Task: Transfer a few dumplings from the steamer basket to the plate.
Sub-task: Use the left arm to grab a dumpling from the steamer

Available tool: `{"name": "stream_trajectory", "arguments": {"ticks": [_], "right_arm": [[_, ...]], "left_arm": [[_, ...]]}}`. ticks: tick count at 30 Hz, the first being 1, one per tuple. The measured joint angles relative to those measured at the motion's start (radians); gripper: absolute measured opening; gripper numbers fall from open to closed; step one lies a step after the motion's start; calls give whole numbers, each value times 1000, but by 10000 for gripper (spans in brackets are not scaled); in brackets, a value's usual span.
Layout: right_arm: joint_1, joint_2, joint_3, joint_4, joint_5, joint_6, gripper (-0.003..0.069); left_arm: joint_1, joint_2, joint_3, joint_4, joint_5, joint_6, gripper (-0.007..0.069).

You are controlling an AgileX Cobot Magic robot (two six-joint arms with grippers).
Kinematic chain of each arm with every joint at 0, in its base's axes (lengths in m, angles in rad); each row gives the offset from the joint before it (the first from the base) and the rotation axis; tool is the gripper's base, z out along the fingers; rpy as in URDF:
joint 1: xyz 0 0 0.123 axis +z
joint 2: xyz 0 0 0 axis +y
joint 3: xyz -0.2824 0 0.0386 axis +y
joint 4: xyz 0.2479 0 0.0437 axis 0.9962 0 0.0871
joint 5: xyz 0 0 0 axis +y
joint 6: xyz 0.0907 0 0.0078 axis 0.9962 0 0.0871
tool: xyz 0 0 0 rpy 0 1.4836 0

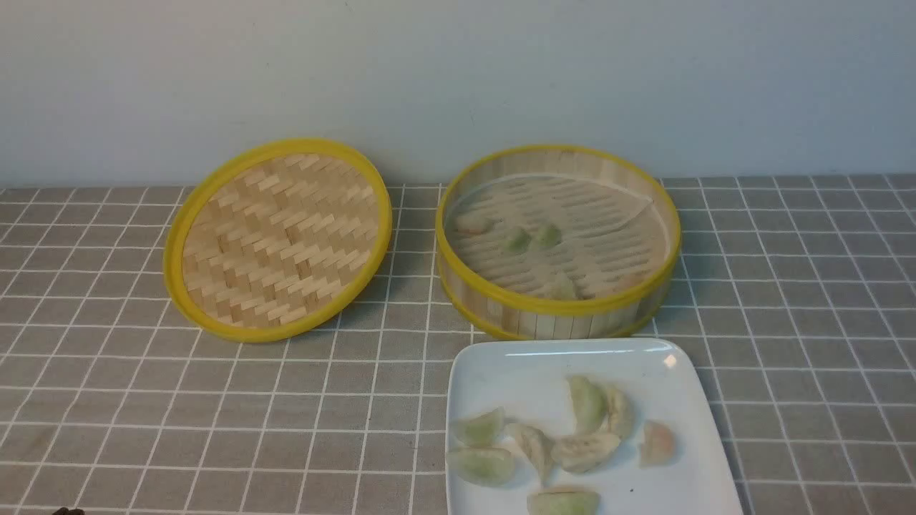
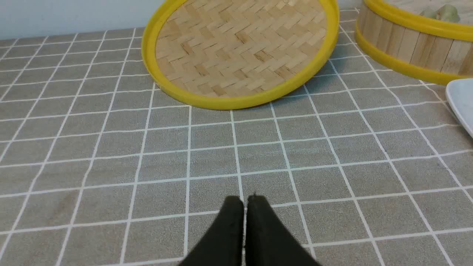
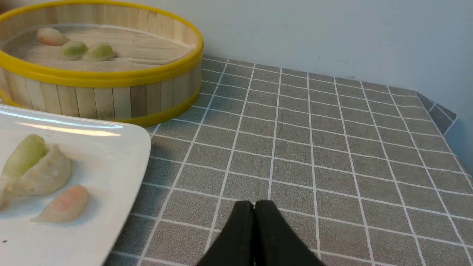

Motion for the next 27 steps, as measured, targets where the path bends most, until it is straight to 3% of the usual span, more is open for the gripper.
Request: {"name": "stream_trajectory", "arguments": {"ticks": [27], "right_arm": [[0,0,0,0,0,0,-14]], "left_arm": [[0,0,0,12,0,0,-5]]}}
